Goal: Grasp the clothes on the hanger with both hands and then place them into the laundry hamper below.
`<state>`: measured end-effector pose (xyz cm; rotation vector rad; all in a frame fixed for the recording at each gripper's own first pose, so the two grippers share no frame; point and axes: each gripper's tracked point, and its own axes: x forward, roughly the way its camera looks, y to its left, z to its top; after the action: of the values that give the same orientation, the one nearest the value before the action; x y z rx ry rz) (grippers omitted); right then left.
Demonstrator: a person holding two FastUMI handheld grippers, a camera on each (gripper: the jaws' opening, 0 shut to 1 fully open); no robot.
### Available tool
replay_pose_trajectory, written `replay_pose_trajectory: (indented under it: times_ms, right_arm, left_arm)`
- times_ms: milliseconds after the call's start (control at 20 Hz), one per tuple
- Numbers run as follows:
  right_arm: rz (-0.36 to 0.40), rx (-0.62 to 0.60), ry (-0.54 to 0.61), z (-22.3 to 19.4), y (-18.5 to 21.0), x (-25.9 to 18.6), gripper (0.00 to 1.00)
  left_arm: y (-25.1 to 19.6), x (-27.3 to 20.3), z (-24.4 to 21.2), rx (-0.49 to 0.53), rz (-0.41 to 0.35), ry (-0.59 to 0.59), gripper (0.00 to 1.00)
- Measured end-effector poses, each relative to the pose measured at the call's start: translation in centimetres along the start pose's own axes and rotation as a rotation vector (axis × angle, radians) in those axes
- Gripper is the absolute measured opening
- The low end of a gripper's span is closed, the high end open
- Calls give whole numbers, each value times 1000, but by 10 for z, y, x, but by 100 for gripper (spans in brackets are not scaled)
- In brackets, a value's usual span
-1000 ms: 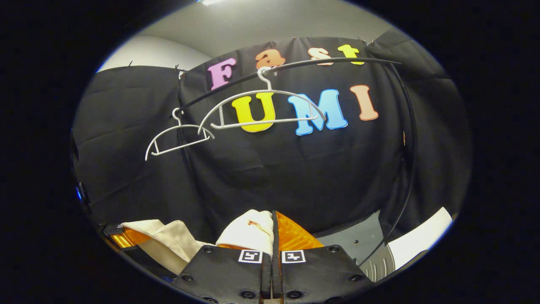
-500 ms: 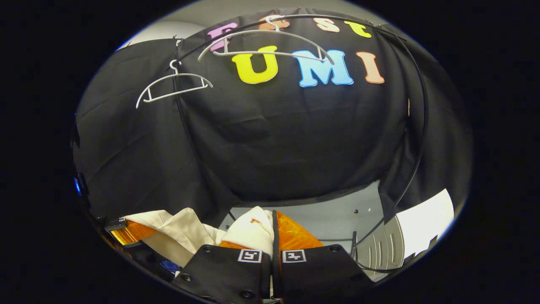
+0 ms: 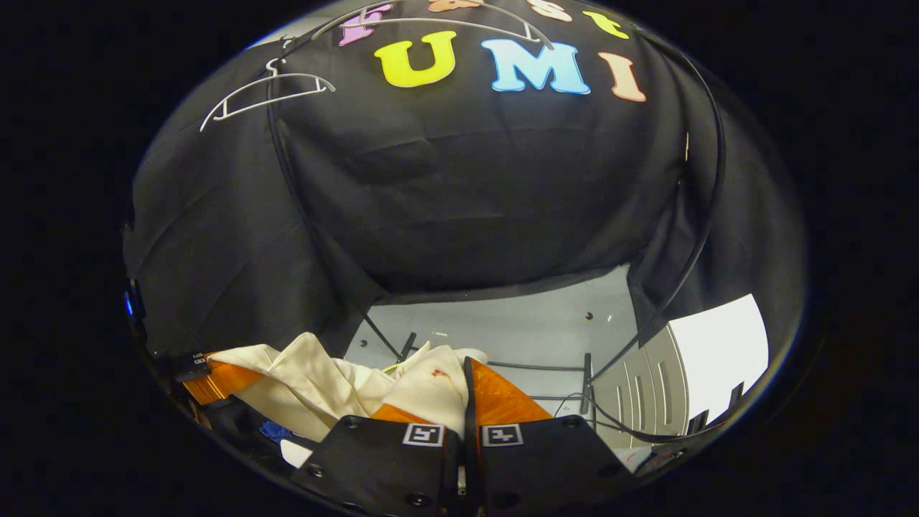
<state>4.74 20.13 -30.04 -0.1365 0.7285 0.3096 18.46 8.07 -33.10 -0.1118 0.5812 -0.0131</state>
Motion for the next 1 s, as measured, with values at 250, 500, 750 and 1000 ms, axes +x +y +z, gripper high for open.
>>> replay_pose_trajectory:
  times_ms: [250, 500, 750, 1000]
  right_arm:
    - [-34, 8, 98, -18, -8, 16, 16]
    - [16, -22, 90, -5, 8, 12, 48]
    - [15, -66, 56, -2, 14, -2, 98]
    - [-6, -55, 29, 7, 2, -25, 98]
  left_arm:
    - [3, 6, -8, 42, -15, 18, 8]
    - [9, 14, -23, 17, -10, 40, 68]
    - [18, 8, -49, -33, 11, 74, 96]
    - [30, -11, -46, -2, 43, 63, 94]
